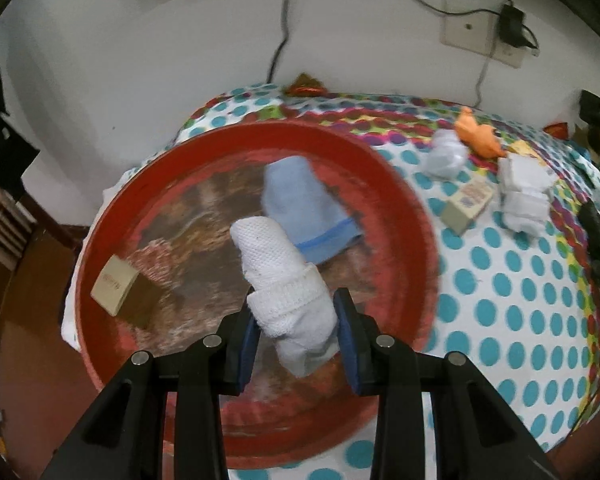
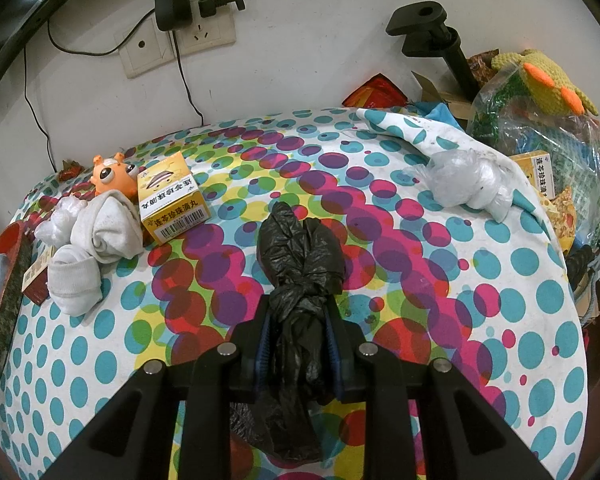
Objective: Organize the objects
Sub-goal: 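Carry the white sock with the left tool onto the red tray and release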
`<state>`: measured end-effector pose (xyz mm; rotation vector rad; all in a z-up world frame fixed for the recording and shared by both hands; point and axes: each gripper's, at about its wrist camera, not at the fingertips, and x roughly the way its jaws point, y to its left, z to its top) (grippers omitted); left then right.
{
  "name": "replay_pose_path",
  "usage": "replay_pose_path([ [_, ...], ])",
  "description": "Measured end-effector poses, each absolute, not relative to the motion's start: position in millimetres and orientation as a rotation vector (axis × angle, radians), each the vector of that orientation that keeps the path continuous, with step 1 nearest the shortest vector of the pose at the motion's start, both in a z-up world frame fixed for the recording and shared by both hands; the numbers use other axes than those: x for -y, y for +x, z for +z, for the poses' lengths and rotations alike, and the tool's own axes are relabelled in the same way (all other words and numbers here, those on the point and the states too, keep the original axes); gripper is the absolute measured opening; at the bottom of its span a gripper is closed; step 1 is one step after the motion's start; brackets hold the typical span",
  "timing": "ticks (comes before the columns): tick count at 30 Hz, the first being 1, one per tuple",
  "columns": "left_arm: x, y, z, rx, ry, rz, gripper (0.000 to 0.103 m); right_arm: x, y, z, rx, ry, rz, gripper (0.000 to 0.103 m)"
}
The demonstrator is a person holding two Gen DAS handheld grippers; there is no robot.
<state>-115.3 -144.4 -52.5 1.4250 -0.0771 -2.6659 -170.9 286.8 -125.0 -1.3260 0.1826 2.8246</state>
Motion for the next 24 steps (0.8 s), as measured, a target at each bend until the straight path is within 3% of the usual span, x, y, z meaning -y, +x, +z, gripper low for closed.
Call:
replay_pose_path([
  [24, 243.3, -99.2, -80.7, -0.086, 1.423, -2.554, 0.034, -277.0, -172.7, -125.8, -0.063, -1.327, 2.792, 0.025],
])
